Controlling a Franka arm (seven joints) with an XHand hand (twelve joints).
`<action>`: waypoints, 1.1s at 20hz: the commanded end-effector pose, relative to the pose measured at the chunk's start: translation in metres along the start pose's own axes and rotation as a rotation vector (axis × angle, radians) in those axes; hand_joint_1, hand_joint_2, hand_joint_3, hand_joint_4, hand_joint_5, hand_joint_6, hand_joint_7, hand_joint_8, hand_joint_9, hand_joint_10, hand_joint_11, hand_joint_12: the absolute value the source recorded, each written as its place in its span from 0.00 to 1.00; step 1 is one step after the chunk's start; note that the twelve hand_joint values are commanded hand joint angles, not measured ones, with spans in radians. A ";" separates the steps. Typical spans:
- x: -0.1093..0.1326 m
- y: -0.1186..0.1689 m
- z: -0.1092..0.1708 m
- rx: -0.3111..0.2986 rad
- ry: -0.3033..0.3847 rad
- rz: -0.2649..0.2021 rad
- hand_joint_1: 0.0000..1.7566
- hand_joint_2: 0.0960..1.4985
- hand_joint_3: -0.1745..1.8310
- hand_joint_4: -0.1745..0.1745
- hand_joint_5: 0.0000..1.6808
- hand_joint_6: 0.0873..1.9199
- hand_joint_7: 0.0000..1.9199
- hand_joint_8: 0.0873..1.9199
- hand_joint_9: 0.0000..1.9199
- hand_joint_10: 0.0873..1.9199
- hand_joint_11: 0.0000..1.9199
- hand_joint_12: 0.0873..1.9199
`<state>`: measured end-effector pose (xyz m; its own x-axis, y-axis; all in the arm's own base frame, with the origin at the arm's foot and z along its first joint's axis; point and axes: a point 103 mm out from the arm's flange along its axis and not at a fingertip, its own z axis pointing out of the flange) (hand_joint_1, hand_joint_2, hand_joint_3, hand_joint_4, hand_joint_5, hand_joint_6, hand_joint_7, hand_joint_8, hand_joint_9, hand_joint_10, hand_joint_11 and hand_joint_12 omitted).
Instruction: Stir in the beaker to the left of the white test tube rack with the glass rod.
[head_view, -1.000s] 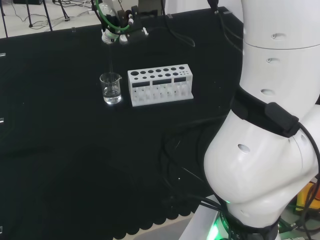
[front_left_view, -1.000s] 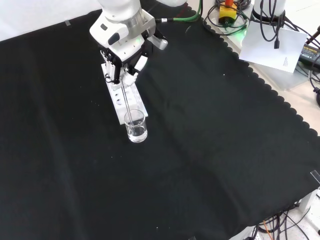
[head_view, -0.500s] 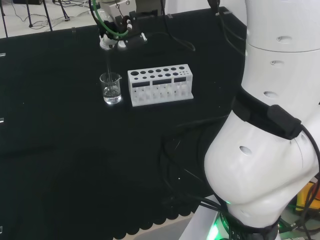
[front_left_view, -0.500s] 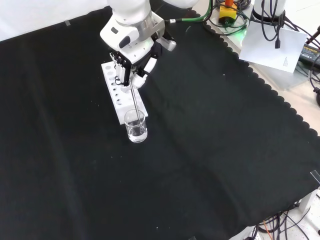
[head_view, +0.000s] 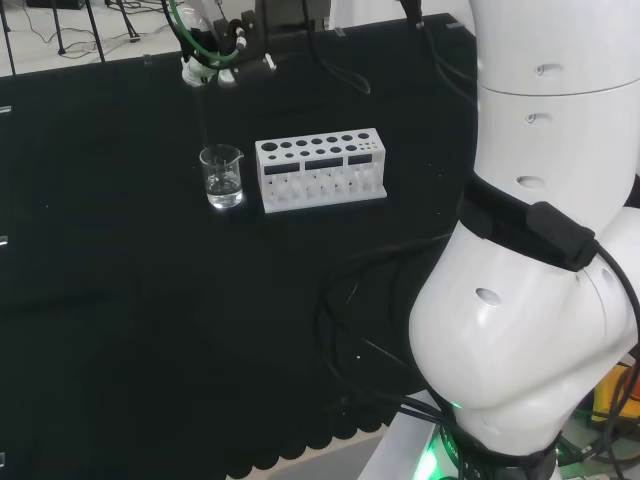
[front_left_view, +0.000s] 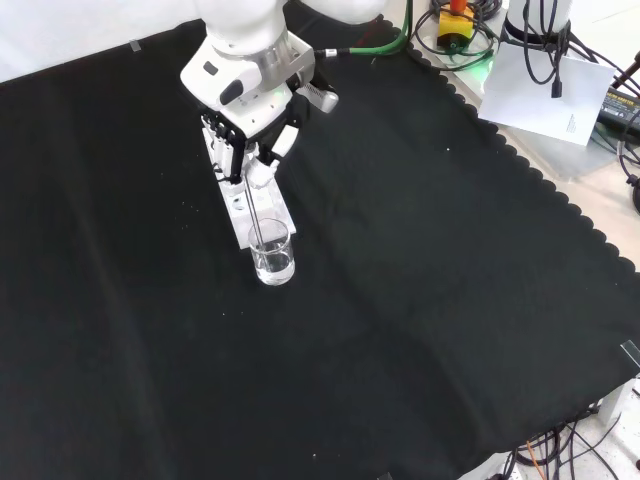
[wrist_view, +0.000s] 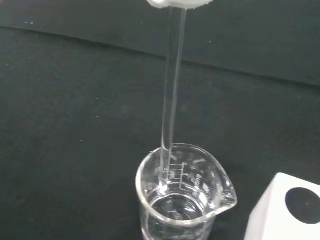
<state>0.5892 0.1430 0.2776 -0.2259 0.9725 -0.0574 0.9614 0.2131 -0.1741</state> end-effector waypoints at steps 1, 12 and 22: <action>-0.030 -0.010 -0.001 0.006 0.002 0.044 0.75 0.69 0.05 0.00 0.77 0.03 0.62 0.48 0.82 0.43 0.84 0.30; -0.008 -0.034 0.004 0.018 -0.007 0.022 0.75 0.69 0.05 0.00 0.77 0.03 0.62 0.48 0.82 0.43 0.84 0.30; 0.002 -0.011 -0.005 -0.011 -0.012 -0.003 0.75 0.68 0.05 0.00 0.77 0.03 0.62 0.48 0.82 0.43 0.84 0.30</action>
<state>0.5685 0.1427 0.2850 -0.2259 0.9720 -0.0651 0.9621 0.2121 -0.1714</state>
